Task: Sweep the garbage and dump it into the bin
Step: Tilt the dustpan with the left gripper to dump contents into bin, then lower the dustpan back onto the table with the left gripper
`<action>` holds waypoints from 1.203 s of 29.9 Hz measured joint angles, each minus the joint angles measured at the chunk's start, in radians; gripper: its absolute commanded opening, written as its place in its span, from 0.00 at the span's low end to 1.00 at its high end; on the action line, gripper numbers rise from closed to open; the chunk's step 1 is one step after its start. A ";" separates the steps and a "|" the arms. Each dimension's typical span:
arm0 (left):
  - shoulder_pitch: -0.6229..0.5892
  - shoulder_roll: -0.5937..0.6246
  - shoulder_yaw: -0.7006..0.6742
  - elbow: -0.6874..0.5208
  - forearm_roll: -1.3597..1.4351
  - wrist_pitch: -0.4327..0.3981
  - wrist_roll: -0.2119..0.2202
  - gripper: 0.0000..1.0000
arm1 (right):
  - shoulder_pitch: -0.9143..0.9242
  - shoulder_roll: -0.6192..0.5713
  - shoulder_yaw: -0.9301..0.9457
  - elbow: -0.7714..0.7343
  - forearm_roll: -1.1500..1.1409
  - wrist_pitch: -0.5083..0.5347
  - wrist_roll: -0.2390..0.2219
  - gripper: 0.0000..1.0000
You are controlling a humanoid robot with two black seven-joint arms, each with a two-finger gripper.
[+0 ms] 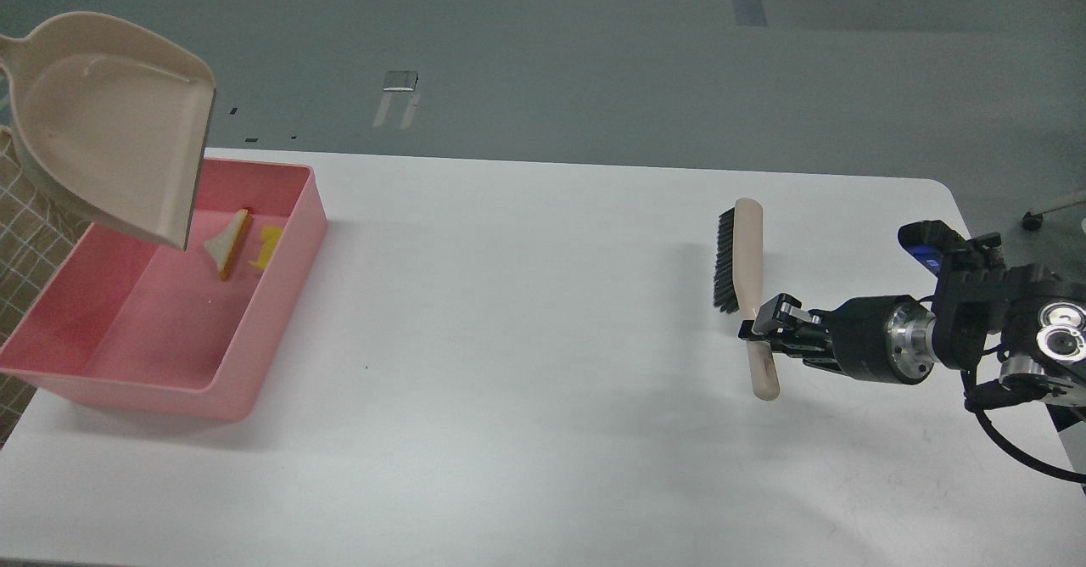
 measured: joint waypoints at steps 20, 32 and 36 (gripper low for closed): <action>0.003 -0.502 -0.020 -0.001 -0.159 0.056 0.000 0.00 | 0.022 0.001 0.006 0.000 0.000 0.000 0.000 0.00; 0.048 -0.785 -0.016 0.015 -0.154 0.175 0.000 0.00 | 0.046 -0.006 0.006 -0.005 0.000 0.000 0.000 0.02; 0.085 -0.844 -0.014 0.023 -0.153 0.213 0.000 0.00 | 0.050 -0.009 0.006 -0.015 0.000 0.000 0.000 0.02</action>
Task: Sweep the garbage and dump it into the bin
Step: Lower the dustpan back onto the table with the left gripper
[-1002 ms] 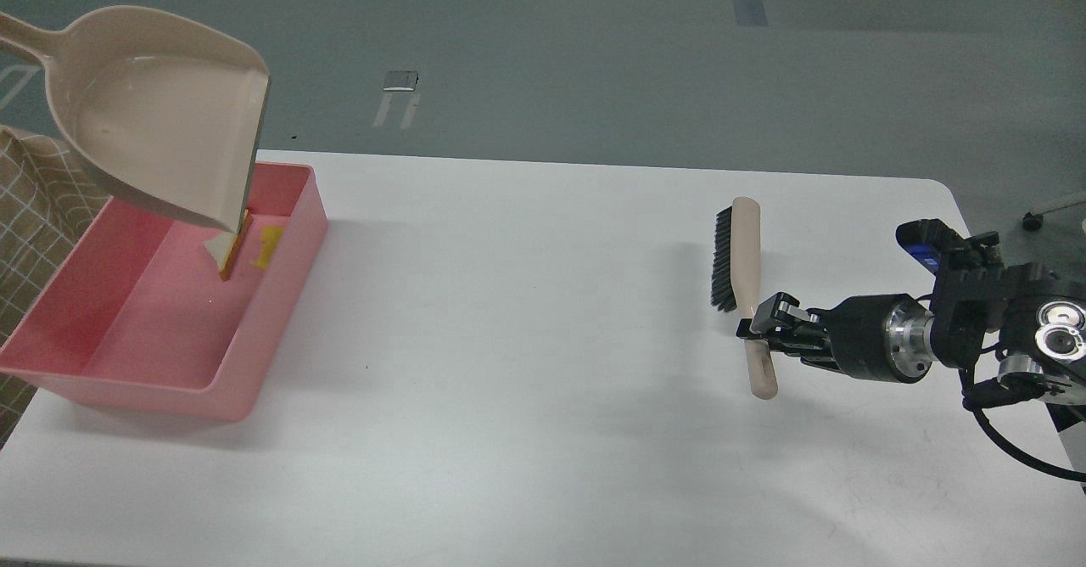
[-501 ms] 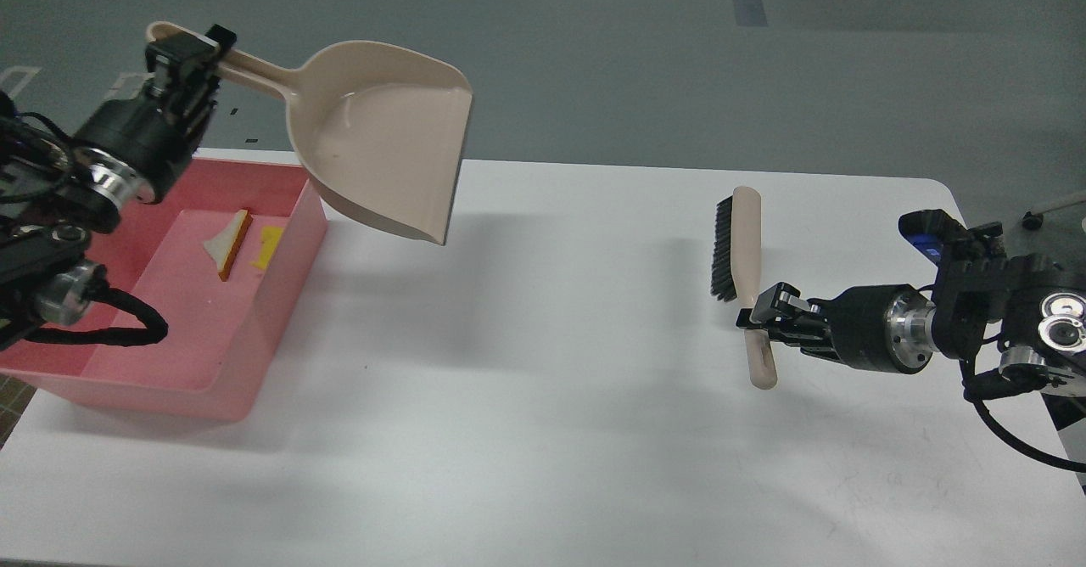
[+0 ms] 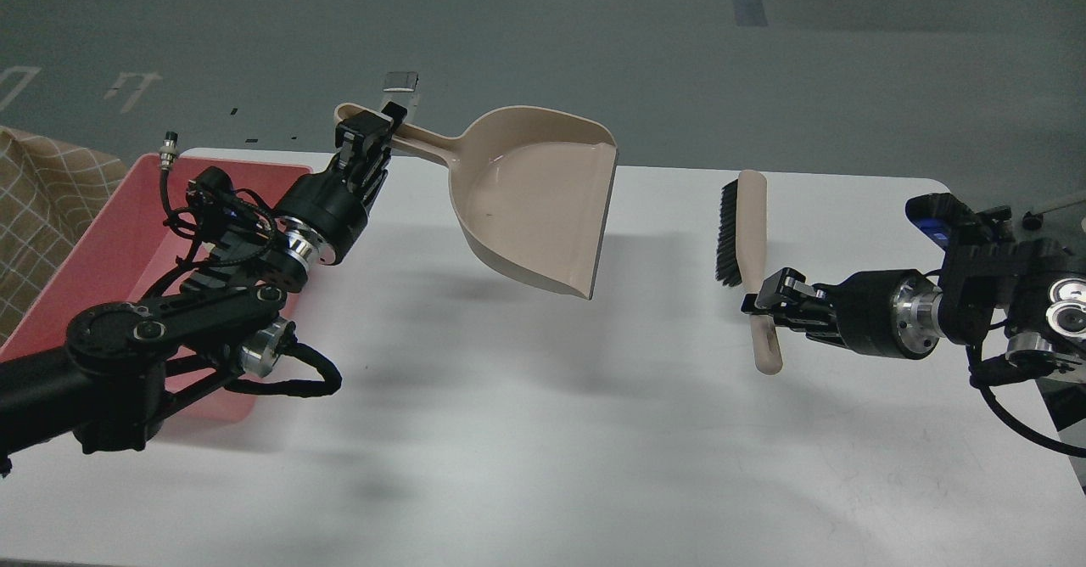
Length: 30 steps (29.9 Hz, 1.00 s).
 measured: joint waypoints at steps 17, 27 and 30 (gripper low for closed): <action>0.081 -0.213 -0.012 0.130 -0.002 0.050 0.000 0.00 | -0.038 -0.004 -0.013 -0.014 -0.001 0.000 0.000 0.02; 0.096 -0.241 -0.015 0.217 -0.002 0.050 0.000 0.00 | -0.036 0.004 -0.018 -0.020 -0.003 0.000 0.000 0.04; 0.102 -0.249 -0.014 0.245 -0.002 0.050 0.000 0.00 | -0.029 0.006 -0.036 -0.020 -0.003 0.000 0.000 0.05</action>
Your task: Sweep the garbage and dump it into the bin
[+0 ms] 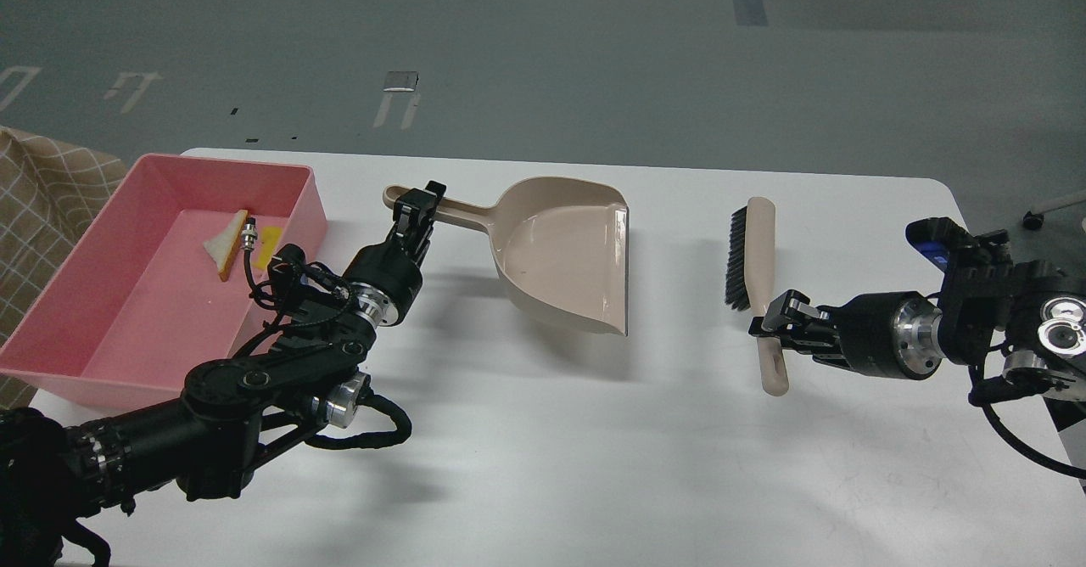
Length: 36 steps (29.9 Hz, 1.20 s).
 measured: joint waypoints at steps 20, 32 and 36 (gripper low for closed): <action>0.004 -0.065 0.009 0.136 0.017 0.000 0.000 0.00 | 0.008 0.021 -0.029 -0.005 -0.001 0.000 0.000 0.10; 0.004 -0.100 0.003 0.198 0.022 0.000 0.000 0.00 | 0.008 0.028 -0.028 -0.014 -0.001 0.000 0.000 0.12; 0.005 -0.118 -0.001 0.207 0.021 0.000 0.000 0.00 | 0.008 0.034 -0.027 -0.019 -0.001 0.000 0.000 0.14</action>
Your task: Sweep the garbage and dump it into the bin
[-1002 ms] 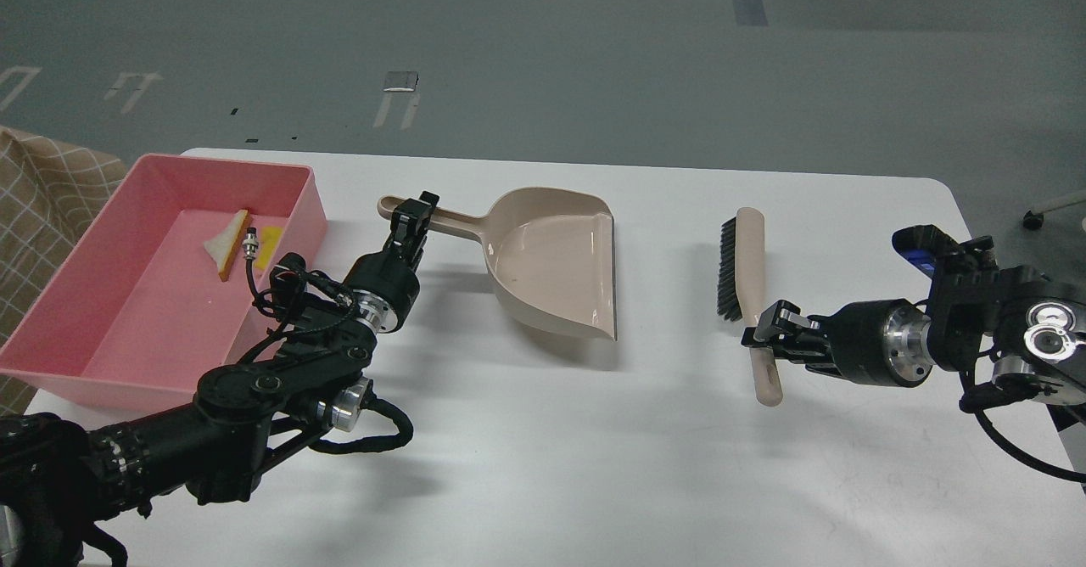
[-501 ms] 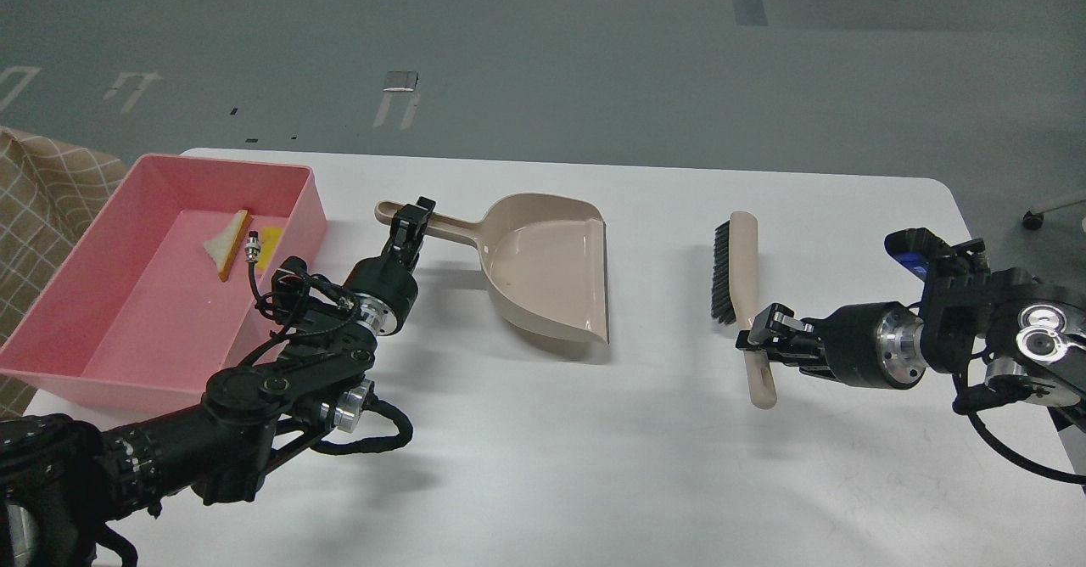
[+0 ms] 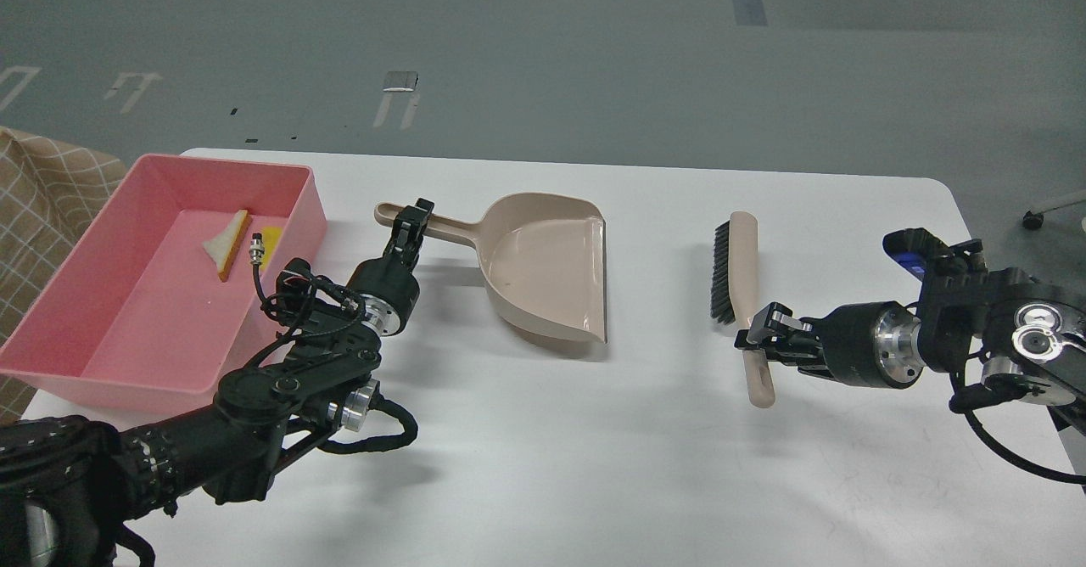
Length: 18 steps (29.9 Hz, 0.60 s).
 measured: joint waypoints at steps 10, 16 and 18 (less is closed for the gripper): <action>0.000 -0.034 -0.001 0.026 -0.001 0.000 0.000 0.00 | 0.001 0.009 0.000 -0.023 0.000 0.000 0.000 0.20; 0.000 -0.033 -0.001 0.026 -0.001 0.000 0.000 0.11 | 0.001 0.009 0.000 -0.023 0.000 0.000 0.000 0.25; 0.000 -0.033 -0.001 0.027 -0.001 0.000 0.000 0.31 | 0.001 0.010 0.000 -0.022 0.000 0.000 0.000 0.27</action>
